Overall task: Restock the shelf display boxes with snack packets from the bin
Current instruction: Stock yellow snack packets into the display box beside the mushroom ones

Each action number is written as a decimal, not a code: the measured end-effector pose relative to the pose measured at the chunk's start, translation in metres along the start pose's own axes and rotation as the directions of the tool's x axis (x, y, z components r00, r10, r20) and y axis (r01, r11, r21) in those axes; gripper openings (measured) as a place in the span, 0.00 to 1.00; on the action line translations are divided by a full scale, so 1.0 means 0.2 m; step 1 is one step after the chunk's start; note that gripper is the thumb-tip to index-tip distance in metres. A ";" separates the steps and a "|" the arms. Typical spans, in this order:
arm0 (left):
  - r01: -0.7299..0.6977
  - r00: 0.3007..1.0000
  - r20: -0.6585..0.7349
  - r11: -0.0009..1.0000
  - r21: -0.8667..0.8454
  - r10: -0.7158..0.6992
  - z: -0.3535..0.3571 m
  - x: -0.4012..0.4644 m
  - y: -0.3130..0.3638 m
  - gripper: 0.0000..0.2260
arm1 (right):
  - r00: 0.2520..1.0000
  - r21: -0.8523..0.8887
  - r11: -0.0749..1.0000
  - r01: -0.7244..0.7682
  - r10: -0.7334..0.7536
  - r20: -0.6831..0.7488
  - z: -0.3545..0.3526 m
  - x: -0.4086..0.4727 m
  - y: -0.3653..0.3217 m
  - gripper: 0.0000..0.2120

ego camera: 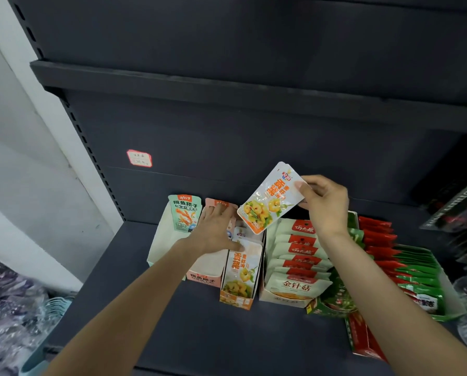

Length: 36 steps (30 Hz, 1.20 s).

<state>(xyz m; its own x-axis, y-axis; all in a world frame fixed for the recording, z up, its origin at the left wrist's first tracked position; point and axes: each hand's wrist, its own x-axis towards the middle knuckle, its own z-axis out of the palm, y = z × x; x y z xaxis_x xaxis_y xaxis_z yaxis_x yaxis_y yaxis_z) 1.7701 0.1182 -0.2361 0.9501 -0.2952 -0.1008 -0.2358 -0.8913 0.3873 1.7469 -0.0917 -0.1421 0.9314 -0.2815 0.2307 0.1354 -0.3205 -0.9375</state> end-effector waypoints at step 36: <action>0.008 1.000 -0.019 0.889 -0.458 -0.018 -0.10 -0.18 0.05 0.29 | 0.924 -0.440 0.873 0.210 -0.031 0.382 0.14 0.00 0.10 0.03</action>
<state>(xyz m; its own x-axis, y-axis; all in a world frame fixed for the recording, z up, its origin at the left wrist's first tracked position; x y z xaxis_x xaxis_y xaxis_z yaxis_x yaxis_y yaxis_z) 1.7371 0.1262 -0.2094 0.9579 -0.2723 -0.0907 -0.1087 -0.6368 0.7633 1.7599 -0.0731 -0.1676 0.9852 0.0949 0.1425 0.1658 -0.7367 -0.6556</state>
